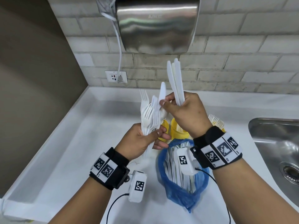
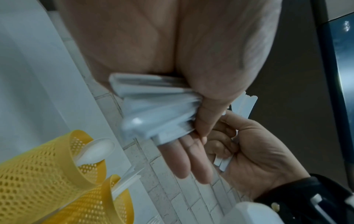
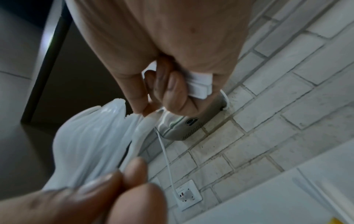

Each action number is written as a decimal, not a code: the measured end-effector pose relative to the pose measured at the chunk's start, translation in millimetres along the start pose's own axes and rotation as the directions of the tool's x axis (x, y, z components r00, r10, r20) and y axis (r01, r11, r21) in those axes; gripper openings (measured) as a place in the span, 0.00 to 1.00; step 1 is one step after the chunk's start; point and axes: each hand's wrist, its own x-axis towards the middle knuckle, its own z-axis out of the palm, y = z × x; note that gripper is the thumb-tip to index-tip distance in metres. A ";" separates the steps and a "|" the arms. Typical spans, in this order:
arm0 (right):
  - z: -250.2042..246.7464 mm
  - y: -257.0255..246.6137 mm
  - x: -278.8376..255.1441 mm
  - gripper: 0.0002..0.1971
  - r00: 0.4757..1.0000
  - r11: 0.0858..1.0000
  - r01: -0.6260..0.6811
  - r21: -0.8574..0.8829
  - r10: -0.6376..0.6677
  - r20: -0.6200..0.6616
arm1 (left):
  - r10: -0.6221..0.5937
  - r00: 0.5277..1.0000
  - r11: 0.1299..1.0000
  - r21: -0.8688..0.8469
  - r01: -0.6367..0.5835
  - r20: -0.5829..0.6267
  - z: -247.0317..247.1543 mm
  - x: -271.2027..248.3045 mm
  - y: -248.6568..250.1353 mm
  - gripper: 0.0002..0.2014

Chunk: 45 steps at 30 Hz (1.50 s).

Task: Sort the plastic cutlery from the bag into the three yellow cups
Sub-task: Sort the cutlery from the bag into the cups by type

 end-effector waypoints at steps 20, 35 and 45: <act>-10.2 -19.4 9.5 0.07 0.986 0.801 -0.015 0.598 0.112 -0.126 | 0.027 0.999 0.996 -0.083 -0.024 0.038 2.6 -5.6 6.6 0.09; -10.4 -14.5 10.0 0.06 0.974 0.989 0.071 -0.129 -0.042 0.221 | 0.019 0.996 0.999 -0.028 -0.016 0.089 -0.2 -6.4 8.2 0.11; -14.0 -7.1 11.1 0.15 0.999 1.000 -0.014 0.005 0.014 0.037 | 0.012 0.995 1.000 0.017 -0.014 0.095 -0.2 -8.2 8.5 0.09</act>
